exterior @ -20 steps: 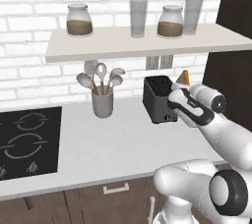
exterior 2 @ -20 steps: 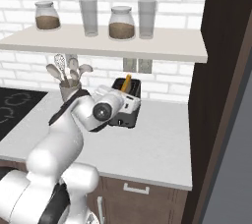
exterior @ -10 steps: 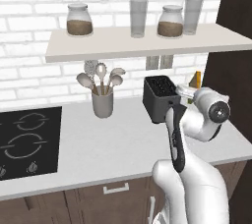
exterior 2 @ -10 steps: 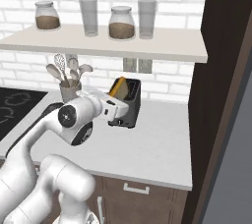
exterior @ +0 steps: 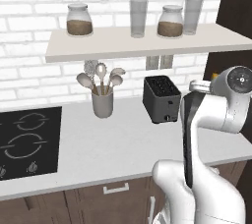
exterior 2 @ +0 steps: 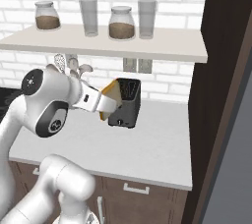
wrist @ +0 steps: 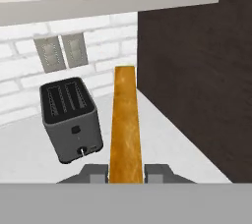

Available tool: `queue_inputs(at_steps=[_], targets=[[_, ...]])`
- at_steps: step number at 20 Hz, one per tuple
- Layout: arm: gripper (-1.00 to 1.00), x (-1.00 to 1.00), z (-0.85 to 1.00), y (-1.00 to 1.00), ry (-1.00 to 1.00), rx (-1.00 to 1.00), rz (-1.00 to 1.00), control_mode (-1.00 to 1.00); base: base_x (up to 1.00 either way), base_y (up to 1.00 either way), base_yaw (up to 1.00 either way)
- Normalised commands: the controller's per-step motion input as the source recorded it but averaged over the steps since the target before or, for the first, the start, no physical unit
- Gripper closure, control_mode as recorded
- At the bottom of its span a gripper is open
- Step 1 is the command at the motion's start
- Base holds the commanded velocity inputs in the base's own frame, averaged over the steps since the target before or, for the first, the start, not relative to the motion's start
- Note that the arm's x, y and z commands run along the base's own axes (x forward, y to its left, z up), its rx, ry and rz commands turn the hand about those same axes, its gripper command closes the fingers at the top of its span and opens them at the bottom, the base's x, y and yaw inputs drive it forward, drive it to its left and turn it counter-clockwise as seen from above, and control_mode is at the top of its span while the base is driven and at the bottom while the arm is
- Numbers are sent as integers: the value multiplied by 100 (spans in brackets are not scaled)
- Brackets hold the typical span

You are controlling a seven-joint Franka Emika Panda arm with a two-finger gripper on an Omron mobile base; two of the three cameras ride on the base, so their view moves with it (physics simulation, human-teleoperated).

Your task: Start the toaster. Once the lever pops up, take the bread to the plate on the dining counter.

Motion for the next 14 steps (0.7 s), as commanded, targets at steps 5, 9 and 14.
queue_inputs(at_steps=[5, 9, 14], targets=[[100, -53, -8, 28, 3, 2, 0, -100, 0, 0, 0], [100, 0, 0, 0, 0, 0, 0, -100, 0, 0, 0], [100, 0, 0, 0, 0, 0, 0, -100, 0, 0, 0]])
